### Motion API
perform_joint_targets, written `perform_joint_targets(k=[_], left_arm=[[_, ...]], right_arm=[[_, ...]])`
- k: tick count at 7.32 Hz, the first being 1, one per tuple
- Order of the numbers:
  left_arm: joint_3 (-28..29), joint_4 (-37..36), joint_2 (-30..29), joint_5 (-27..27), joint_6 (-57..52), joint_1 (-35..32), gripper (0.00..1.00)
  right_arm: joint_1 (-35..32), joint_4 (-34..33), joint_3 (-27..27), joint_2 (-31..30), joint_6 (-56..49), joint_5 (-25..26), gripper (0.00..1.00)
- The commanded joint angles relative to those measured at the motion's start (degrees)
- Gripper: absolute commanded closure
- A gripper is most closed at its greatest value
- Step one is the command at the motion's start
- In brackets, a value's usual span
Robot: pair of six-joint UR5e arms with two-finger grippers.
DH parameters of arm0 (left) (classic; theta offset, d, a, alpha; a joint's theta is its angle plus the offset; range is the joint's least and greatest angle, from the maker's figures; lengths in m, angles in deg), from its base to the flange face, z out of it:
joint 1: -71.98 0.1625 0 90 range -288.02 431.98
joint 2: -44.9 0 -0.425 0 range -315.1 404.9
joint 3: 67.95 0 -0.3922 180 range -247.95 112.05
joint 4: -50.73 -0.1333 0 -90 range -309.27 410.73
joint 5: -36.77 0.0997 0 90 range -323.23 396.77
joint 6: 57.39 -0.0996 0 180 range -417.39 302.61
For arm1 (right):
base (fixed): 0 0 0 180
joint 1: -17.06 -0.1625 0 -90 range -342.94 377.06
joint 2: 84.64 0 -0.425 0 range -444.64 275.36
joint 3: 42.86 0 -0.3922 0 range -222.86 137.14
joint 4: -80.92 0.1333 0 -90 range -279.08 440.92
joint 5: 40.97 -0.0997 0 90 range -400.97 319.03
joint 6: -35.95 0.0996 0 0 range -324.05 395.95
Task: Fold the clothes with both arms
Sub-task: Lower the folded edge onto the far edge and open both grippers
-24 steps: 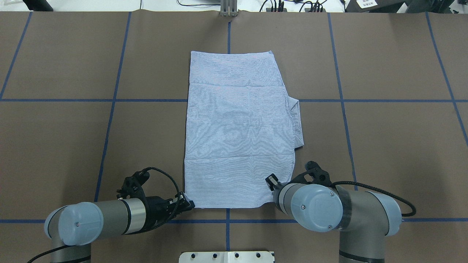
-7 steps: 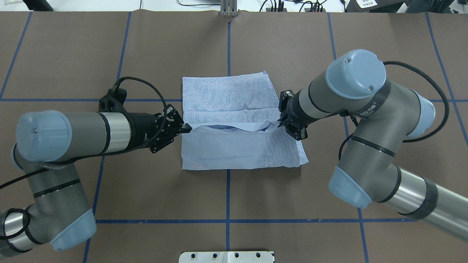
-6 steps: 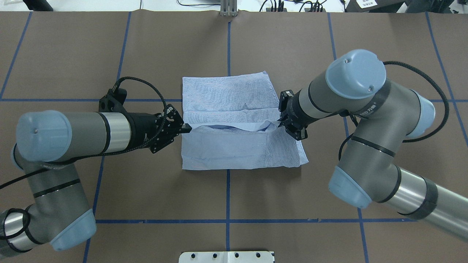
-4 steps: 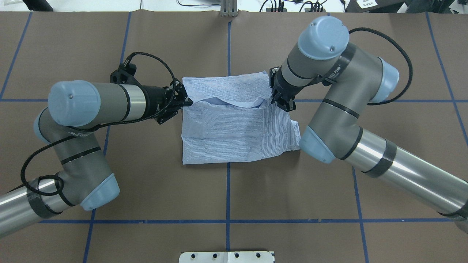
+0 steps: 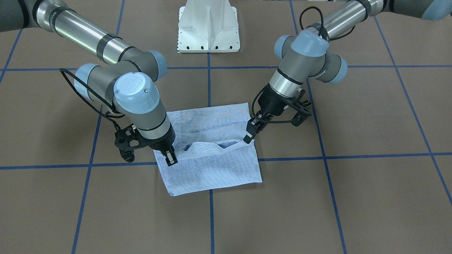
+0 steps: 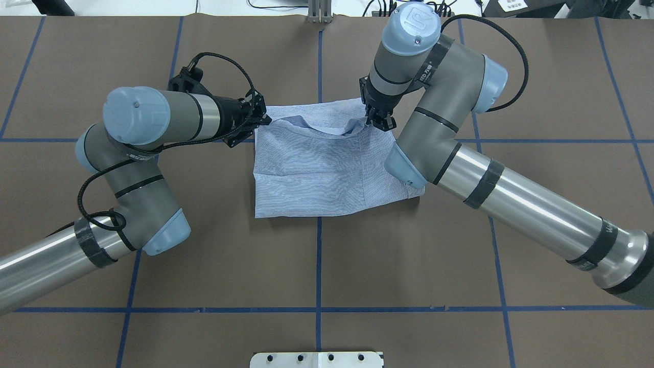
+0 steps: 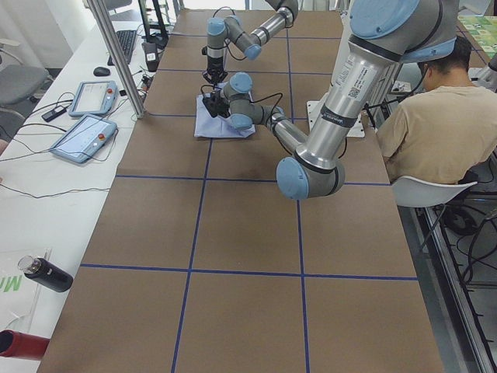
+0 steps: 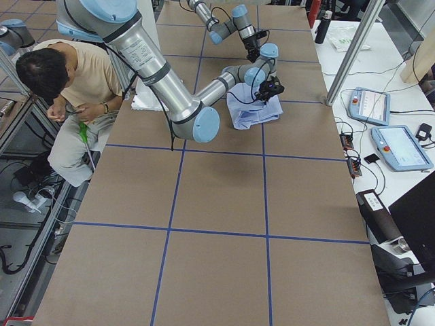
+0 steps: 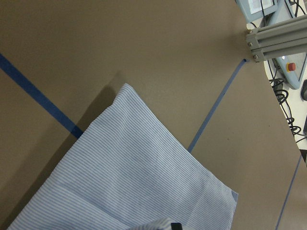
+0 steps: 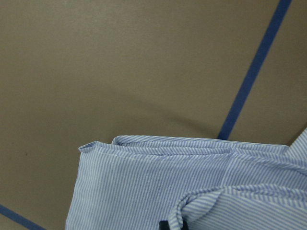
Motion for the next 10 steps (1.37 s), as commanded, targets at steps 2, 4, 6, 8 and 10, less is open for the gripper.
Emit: perform_joint_targets(k=[2, 4, 6, 8, 10], left_arm=[[9.0, 6.9, -1.3, 0.0, -1.6, -2.0, 1.00], [10.9, 7.4, -2.1, 0.0, -2.1, -2.7, 1.00], [12.4, 7.4, -3.4, 0.1, -2.1, -3.6, 1.00], [16.4, 11.0, -4.2, 0.3, -2.1, -4.3, 1.00], [19.3, 11.7, -5.5, 0.6, -2.1, -5.5, 0.78]], right_arm=[[-1.1, 3.5, -8.2, 4.6, -2.7, 0.0, 1.00], [-1.7, 4.0, -13.5, 8.4, -3.8, 0.0, 1.00], [-2.8, 8.2, -19.2, 11.1, -4.2, 0.2, 1.00], [-3.2, 8.4, -21.6, 12.5, -4.2, 0.8, 1.00], [-3.7, 8.6, -25.9, 16.1, -4.2, 2.7, 0.02]])
